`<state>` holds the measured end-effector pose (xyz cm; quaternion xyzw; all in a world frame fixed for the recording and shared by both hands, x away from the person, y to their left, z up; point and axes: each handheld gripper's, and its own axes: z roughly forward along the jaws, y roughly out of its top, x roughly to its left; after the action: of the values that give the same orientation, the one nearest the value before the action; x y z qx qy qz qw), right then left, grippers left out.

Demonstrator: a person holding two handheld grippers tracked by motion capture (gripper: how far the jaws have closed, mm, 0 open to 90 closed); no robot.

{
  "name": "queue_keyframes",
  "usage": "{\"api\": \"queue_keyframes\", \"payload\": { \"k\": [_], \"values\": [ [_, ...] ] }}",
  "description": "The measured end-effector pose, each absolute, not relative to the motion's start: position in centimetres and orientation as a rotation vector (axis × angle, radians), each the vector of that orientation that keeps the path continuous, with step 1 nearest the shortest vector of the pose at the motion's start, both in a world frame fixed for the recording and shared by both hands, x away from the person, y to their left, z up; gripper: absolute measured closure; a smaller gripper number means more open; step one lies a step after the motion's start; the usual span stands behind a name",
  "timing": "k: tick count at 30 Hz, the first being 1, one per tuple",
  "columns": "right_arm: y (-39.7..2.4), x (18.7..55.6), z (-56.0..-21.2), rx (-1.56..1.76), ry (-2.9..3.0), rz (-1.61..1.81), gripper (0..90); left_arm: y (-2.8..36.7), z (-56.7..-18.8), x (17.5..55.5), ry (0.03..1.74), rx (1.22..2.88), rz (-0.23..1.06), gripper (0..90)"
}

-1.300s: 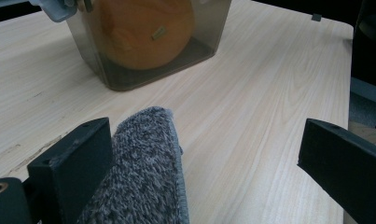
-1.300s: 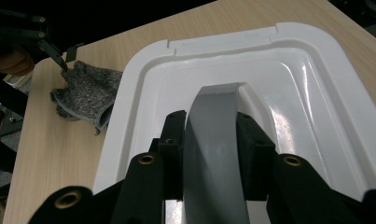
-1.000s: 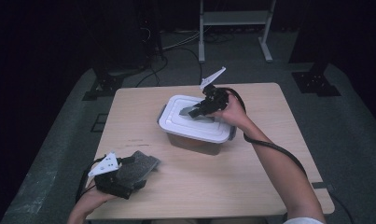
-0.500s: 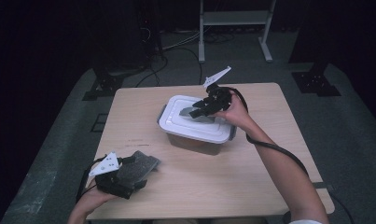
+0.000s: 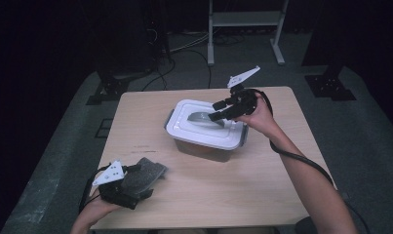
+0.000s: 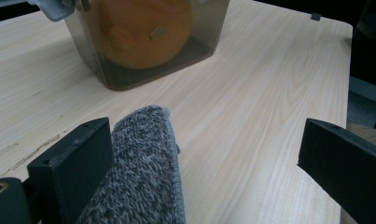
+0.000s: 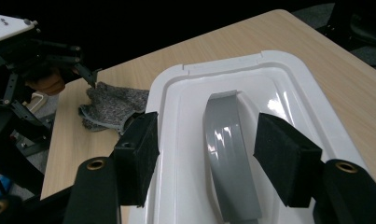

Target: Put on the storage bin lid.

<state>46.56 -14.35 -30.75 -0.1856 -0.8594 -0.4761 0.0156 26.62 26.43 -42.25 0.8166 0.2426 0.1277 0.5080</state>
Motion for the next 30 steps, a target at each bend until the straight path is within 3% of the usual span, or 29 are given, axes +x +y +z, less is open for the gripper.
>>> {"api": "queue_keyframes", "payload": {
  "k": [30],
  "values": [
    [-21.0, 43.1, -31.9, -0.699, -2.676, -1.44, 36.1, 25.8, -42.6, 26.8, 0.587, 1.988, 0.297, 2.5]
  ]
}}
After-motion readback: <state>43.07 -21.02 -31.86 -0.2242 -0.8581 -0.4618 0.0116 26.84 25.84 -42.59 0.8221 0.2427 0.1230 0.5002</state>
